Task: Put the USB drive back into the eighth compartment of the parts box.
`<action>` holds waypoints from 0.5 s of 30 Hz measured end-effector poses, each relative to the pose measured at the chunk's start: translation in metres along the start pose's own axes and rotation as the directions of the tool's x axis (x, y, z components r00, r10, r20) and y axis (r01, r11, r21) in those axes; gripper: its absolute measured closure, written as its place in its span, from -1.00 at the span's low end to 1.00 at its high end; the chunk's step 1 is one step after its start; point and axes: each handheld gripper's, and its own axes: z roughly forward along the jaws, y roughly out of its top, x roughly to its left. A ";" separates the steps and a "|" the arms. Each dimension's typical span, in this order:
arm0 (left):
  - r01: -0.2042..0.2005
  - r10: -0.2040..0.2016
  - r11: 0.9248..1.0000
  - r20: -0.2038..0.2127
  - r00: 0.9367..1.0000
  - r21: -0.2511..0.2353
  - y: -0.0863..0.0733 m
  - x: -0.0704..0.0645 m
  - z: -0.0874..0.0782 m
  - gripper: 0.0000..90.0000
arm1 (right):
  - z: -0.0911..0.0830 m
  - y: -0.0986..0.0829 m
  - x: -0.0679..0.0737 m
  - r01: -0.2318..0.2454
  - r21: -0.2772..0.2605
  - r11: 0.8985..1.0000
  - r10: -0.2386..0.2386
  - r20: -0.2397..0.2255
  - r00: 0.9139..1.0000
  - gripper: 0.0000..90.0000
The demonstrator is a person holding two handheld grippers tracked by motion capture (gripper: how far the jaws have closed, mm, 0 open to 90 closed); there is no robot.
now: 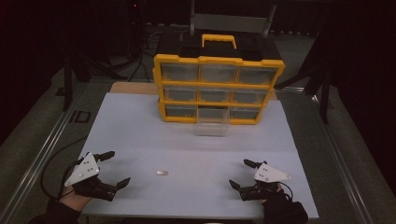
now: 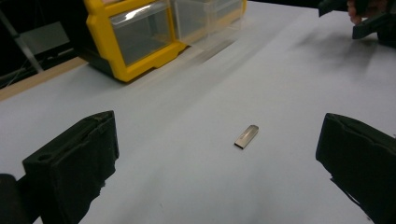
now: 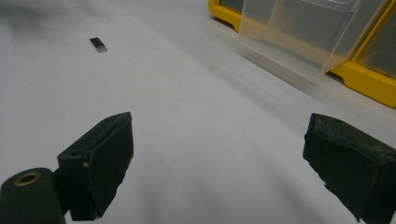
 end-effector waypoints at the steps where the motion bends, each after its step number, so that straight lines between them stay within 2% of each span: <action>1: 0.000 0.000 1.000 0.000 1.000 0.000 0.000 0.000 0.000 -0.99 | 0.000 0.000 0.000 0.000 0.000 1.000 0.000 0.000 1.000 -0.80; 7: -0.020 0.018 1.000 0.052 0.998 0.023 0.015 0.000 0.007 -0.99 | 0.000 0.000 0.000 0.000 0.001 1.000 0.000 -0.007 1.000 -0.80; 15: -0.060 0.056 0.997 0.093 0.994 0.042 0.033 -0.001 0.020 -0.99 | 0.001 0.000 0.001 -0.015 -0.002 1.000 0.015 -0.014 1.000 -0.80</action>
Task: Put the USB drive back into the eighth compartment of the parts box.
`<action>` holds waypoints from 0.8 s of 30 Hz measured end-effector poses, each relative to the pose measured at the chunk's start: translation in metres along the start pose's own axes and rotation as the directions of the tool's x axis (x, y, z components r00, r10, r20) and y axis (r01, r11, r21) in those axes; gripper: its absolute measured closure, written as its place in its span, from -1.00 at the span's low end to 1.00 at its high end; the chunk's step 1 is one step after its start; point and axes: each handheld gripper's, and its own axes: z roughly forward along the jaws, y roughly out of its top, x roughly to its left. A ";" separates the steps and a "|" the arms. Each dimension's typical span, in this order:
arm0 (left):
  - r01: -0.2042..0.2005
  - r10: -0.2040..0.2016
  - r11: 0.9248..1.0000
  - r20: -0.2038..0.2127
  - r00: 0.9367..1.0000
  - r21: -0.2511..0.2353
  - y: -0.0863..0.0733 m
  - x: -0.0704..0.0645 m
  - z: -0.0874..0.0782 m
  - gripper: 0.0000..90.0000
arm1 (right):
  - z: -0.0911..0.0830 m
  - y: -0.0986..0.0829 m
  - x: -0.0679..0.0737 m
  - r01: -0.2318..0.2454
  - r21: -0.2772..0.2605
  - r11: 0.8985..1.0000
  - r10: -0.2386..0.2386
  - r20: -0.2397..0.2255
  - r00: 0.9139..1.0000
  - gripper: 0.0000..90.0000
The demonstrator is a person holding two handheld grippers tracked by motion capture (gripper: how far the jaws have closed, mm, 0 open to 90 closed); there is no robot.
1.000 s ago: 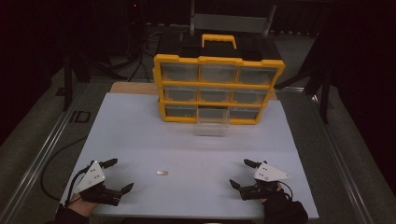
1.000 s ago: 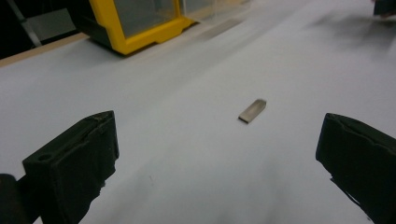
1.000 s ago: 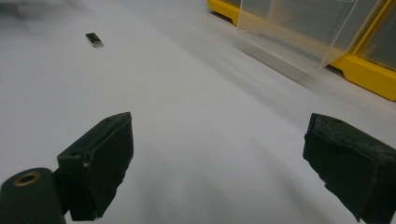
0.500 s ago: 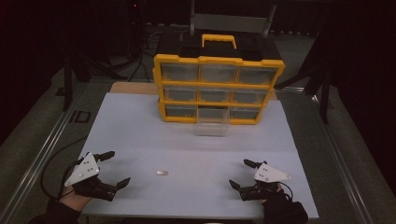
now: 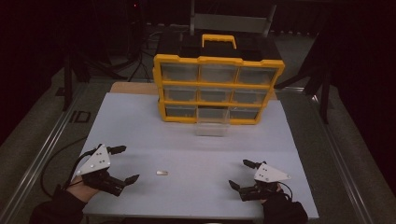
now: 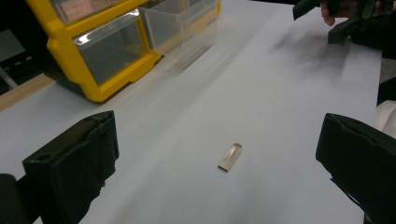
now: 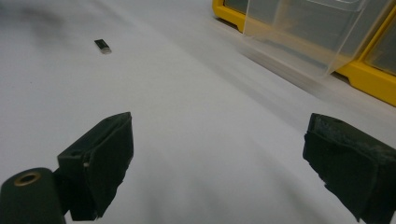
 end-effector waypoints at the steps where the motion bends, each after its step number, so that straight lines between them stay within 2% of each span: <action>1: -0.003 0.003 1.000 0.006 1.000 0.002 0.002 0.000 0.002 -0.99 | 0.000 0.000 0.000 0.005 -0.003 1.000 -0.005 -0.002 1.000 -0.80; 6: -0.032 0.032 0.999 0.032 0.999 0.021 0.009 0.000 0.011 -0.99 | 0.000 0.000 0.000 0.005 -0.002 1.000 -0.005 -0.004 1.000 -0.80; 13: -0.052 0.050 0.998 0.056 0.997 0.041 0.014 -0.001 0.024 -0.99 | 0.000 0.001 0.001 0.003 -0.007 1.000 -0.003 -0.010 1.000 -0.80; 24: -0.060 0.053 0.995 0.089 0.995 0.078 0.015 -0.001 0.044 -0.99 | 0.000 0.001 0.000 -0.003 -0.016 1.000 0.003 -0.017 1.000 -0.80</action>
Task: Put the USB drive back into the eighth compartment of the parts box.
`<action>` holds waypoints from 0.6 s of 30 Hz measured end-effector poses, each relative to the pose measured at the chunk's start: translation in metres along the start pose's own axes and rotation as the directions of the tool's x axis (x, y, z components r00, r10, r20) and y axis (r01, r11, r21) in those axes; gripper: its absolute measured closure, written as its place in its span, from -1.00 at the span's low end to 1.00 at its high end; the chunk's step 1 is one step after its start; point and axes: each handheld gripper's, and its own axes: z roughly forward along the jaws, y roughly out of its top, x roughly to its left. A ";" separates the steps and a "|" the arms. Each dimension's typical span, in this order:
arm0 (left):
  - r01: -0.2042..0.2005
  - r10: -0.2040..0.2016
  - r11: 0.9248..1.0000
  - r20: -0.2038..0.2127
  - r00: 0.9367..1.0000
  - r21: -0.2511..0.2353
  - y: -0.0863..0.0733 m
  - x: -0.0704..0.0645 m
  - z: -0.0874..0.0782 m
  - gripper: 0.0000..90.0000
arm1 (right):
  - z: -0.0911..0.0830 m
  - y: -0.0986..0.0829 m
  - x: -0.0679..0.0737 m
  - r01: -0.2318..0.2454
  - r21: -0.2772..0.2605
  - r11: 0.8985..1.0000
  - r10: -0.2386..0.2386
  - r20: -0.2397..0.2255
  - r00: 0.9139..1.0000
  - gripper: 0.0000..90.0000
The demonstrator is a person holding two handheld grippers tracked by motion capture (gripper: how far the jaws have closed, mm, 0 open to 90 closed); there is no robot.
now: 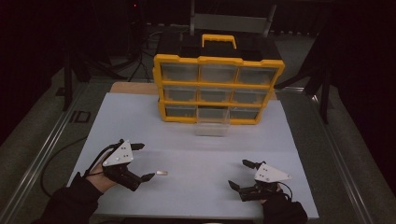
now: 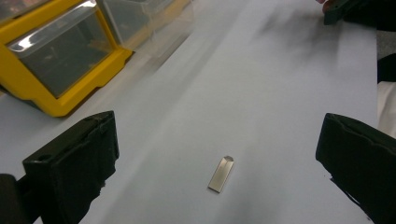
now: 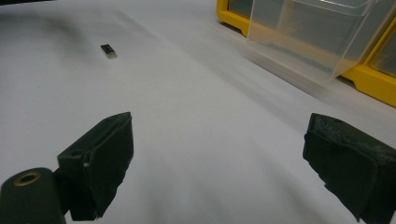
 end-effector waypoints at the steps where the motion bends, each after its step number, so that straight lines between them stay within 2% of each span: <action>1: 0.000 0.000 1.000 0.003 1.000 0.004 0.000 0.000 0.002 -0.99 | 0.000 0.000 0.000 -0.002 -0.001 1.000 0.002 -0.002 1.000 -0.80; 10: 0.007 -0.008 1.000 0.039 0.999 0.027 -0.005 0.001 0.018 -0.99 | 0.001 0.000 0.000 -0.003 -0.002 1.000 0.003 -0.006 1.000 -0.80; 18: 0.015 -0.019 0.998 0.052 0.998 0.059 -0.011 0.000 0.033 -0.99 | 0.001 0.000 0.000 -0.002 -0.001 1.000 0.002 -0.009 1.000 -0.80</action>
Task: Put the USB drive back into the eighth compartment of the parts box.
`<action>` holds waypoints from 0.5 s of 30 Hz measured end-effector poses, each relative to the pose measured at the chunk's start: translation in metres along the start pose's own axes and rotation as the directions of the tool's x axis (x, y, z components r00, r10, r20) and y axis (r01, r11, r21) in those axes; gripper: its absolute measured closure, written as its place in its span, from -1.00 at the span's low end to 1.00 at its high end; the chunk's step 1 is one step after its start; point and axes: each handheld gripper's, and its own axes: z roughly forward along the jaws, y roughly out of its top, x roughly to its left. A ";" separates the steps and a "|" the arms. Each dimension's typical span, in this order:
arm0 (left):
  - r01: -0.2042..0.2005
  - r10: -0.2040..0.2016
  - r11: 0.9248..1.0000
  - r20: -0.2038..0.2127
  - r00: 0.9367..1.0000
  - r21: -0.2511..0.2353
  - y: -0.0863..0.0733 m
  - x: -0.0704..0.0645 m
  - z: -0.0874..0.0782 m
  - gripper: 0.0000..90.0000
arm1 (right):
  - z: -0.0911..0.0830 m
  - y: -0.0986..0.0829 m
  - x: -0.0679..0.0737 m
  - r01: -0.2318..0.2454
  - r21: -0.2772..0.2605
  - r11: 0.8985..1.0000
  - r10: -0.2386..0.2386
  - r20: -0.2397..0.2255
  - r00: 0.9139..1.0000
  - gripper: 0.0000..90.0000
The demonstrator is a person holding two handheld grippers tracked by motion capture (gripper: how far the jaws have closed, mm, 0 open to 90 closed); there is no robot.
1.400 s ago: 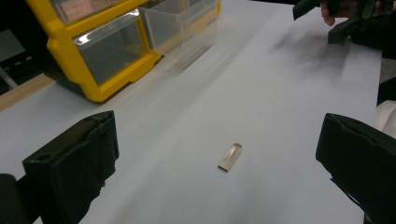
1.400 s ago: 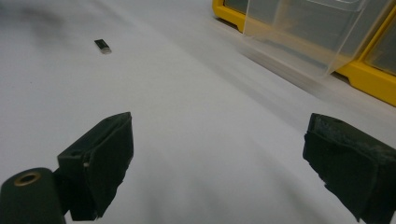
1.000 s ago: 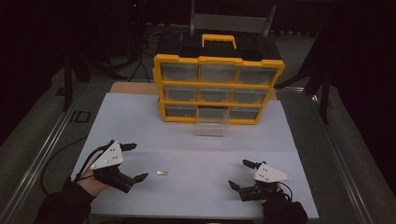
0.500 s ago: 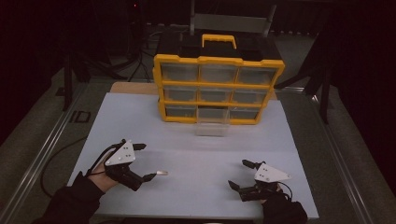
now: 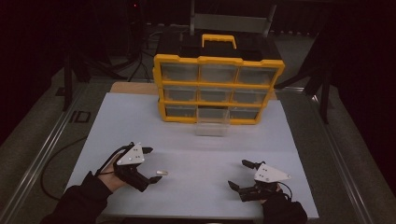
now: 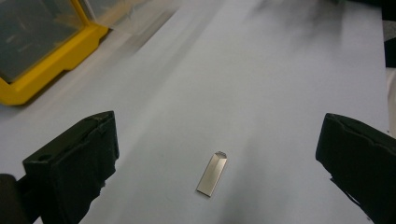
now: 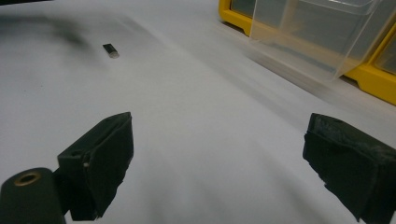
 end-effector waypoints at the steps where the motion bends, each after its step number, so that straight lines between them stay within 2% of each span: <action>1: 0.002 -0.002 1.000 0.001 1.000 0.001 0.000 0.000 0.001 -0.99 | 0.000 0.000 0.000 -0.001 0.001 1.000 0.001 0.000 1.000 -0.80; 2: 0.000 0.000 1.000 0.008 1.000 0.008 -0.001 0.000 0.003 -0.99 | 0.000 0.000 0.000 0.001 0.000 1.000 -0.001 -0.001 1.000 -0.80; 4: -0.011 0.011 1.000 -0.002 1.000 0.008 -0.002 0.000 0.006 -0.99 | 0.000 0.000 0.000 0.003 -0.002 1.000 -0.003 -0.002 1.000 -0.80; 6: 0.003 -0.003 1.000 0.003 1.000 -0.001 -0.004 0.002 0.008 -0.99 | 0.000 0.000 0.000 0.000 0.005 1.000 0.000 -0.002 1.000 -0.80; 10: 0.020 -0.021 1.000 0.024 0.999 0.019 -0.006 0.003 0.013 -0.99 | 0.001 0.000 0.001 0.000 0.002 1.000 0.000 -0.006 1.000 -0.80; 13: 0.032 -0.035 0.998 0.044 0.998 0.057 -0.008 0.004 0.018 -0.99 | 0.001 0.000 0.001 0.000 0.003 1.000 0.000 -0.007 1.000 -0.80; 15: 0.024 -0.027 0.997 0.044 0.999 0.075 -0.010 0.004 0.022 -0.99 | 0.001 0.000 0.001 0.002 0.002 1.000 -0.002 -0.006 1.000 -0.80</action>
